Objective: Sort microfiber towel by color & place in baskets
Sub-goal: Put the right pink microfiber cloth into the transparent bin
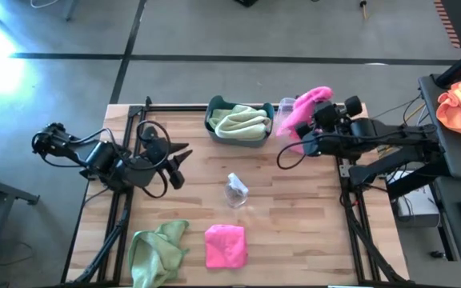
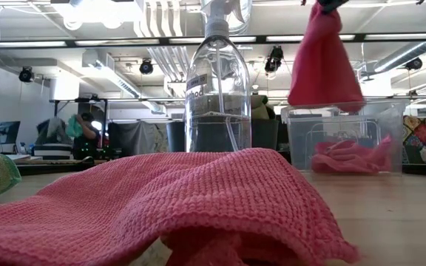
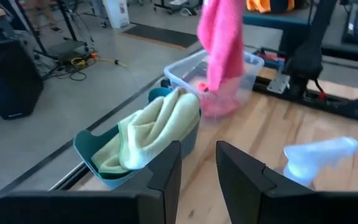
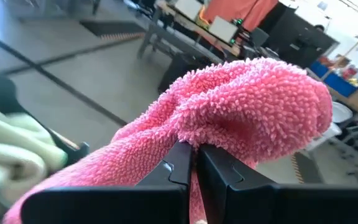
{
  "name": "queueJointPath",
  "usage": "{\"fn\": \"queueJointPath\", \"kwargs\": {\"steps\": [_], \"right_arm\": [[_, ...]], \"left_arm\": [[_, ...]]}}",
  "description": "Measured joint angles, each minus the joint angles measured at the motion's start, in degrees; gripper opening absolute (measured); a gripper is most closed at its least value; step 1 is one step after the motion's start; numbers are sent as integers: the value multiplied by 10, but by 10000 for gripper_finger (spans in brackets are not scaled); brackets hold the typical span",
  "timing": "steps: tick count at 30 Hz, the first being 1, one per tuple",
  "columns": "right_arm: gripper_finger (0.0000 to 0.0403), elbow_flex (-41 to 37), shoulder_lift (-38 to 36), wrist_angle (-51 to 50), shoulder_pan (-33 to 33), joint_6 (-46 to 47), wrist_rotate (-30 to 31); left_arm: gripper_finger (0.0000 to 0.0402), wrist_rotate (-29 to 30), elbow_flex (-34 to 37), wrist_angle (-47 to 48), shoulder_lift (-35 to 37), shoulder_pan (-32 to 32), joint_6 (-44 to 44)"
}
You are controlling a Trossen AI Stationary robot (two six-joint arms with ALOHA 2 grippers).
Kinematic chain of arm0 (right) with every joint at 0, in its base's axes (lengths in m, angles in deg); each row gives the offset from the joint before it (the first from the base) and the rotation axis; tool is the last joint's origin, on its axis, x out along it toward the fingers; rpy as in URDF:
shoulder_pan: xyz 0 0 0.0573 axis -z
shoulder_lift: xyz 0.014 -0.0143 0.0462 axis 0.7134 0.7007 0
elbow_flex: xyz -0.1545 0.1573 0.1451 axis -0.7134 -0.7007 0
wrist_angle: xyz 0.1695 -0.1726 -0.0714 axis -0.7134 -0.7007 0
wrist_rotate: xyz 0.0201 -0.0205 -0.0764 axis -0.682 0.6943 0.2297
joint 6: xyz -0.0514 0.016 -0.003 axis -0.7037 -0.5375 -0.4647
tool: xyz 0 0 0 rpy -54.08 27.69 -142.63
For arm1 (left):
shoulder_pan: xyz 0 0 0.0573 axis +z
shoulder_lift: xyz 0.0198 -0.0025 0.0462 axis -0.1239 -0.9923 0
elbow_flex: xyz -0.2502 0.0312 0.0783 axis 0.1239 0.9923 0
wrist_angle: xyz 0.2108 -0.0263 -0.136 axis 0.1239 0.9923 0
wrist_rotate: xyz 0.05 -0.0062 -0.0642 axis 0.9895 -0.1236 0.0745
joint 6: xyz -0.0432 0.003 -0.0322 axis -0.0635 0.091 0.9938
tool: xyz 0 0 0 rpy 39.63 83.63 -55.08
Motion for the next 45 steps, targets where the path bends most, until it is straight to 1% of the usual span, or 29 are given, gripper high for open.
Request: {"fn": "queueJointPath", "kwargs": {"steps": [3,6,9,15,24,26,33,36,39,42,43,45], "right_arm": [[12,0,-2,-70,5,47,-13],[12,0,-4,-100,13,77,-44],[13,1,-4,-103,17,81,-60],[13,1,-4,-107,18,80,-62],[15,1,-4,-110,35,52,-119],[23,1,-4,-111,39,49,-120],[84,1,-4,-110,56,46,-117],[100,1,-4,-110,60,47,-116],[106,1,-4,-110,60,48,-115],[105,1,-4,-109,60,49,-118],[102,1,-4,-108,60,51,-122],[98,1,-4,-98,60,71,-150]], "left_arm": [[86,15,0,-10,-1,0,0],[86,18,0,-21,-2,0,0],[86,18,0,-24,-2,0,0],[86,31,0,-24,-2,0,0],[86,31,0,-24,-2,0,0],[86,31,0,-24,-2,0,0],[86,31,0,-24,-2,0,7],[86,31,0,-24,-2,0,8],[86,31,0,-24,-2,0,8],[86,31,0,-24,-2,0,8],[86,31,0,-24,-2,0,8],[86,31,0,-24,-2,0,8]]}}
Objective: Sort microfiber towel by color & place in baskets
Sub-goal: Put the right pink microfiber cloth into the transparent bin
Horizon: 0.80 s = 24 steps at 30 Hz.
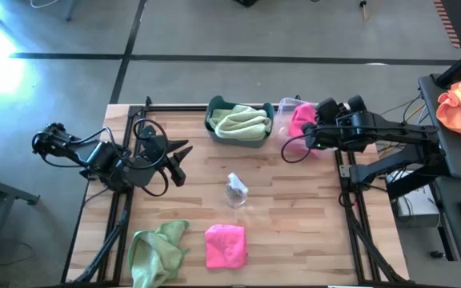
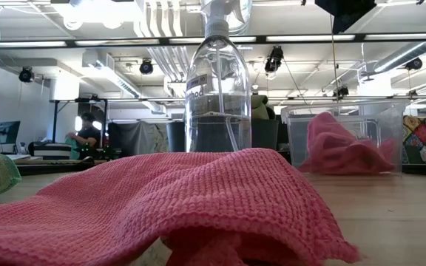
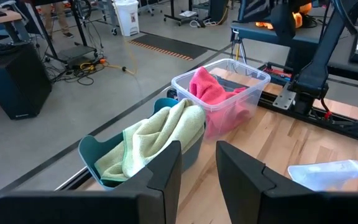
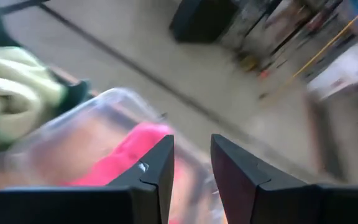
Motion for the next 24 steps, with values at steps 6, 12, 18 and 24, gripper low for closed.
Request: {"fn": "queueJointPath", "kwargs": {"steps": [6,12,18,24], "right_arm": [[83,0,8,46,-1,-12,-247],[80,-7,35,131,-19,-60,-467],[79,-8,84,205,-63,-67,-603],[79,-8,146,249,-107,-56,-631]], "left_arm": [[86,0,0,0,0,0,0],[86,0,0,0,0,0,0],[86,-8,0,2,0,0,0],[86,-20,0,17,1,0,0]]}}
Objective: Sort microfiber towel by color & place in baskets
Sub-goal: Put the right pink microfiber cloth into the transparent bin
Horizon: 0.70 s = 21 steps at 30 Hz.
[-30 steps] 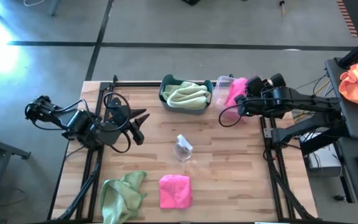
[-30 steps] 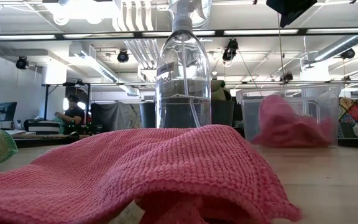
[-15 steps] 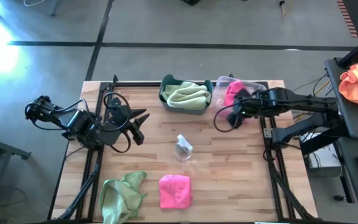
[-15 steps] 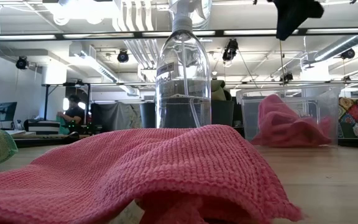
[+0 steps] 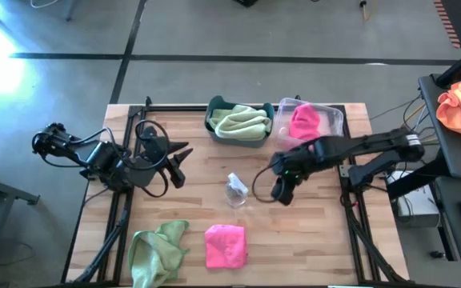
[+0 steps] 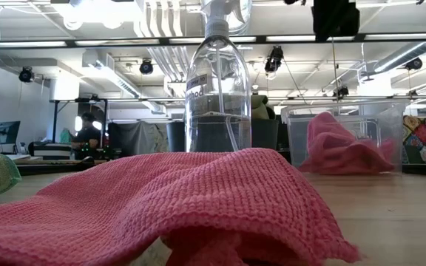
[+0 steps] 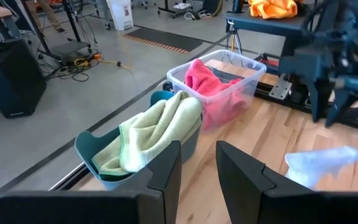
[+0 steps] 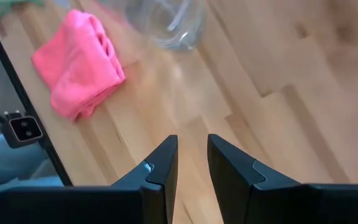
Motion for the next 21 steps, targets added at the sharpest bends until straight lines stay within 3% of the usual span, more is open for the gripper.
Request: {"fn": "queueJointPath", "kwargs": {"steps": [10,21], "right_arm": [[79,7,111,96,-58,39,-39],[79,28,128,137,-123,98,-39]], "left_arm": [[86,-46,0,33,3,-1,-4],[86,-86,0,34,2,-6,8]]}}
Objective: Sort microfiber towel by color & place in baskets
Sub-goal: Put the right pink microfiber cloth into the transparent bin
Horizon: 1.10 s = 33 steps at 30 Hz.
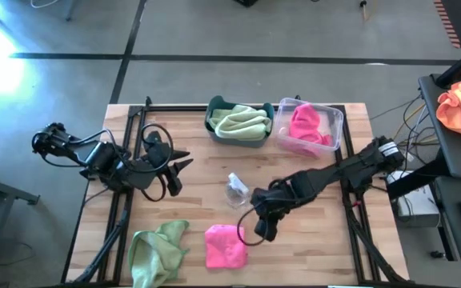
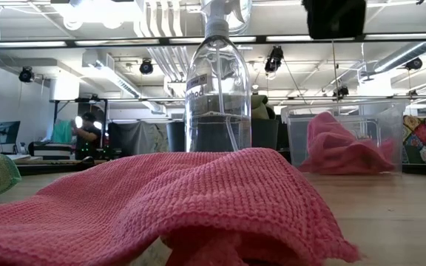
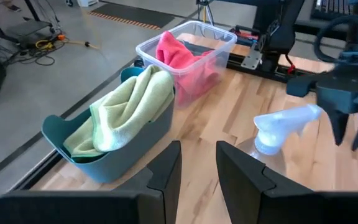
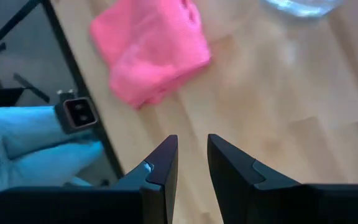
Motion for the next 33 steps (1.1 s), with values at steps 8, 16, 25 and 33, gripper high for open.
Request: {"fn": "queueJointPath", "kwargs": {"steps": [8,16,25,33], "right_arm": [[79,0,13,109,-60,56,8],[79,0,66,132,-94,73,48],[79,0,138,215,-106,42,108],[79,0,168,222,-108,64,141]], "left_arm": [[86,-27,0,-2,0,0,27],[86,-37,0,-1,-2,-24,40],[86,-37,0,7,-2,-59,51],[86,-39,0,26,0,-69,49]]}}
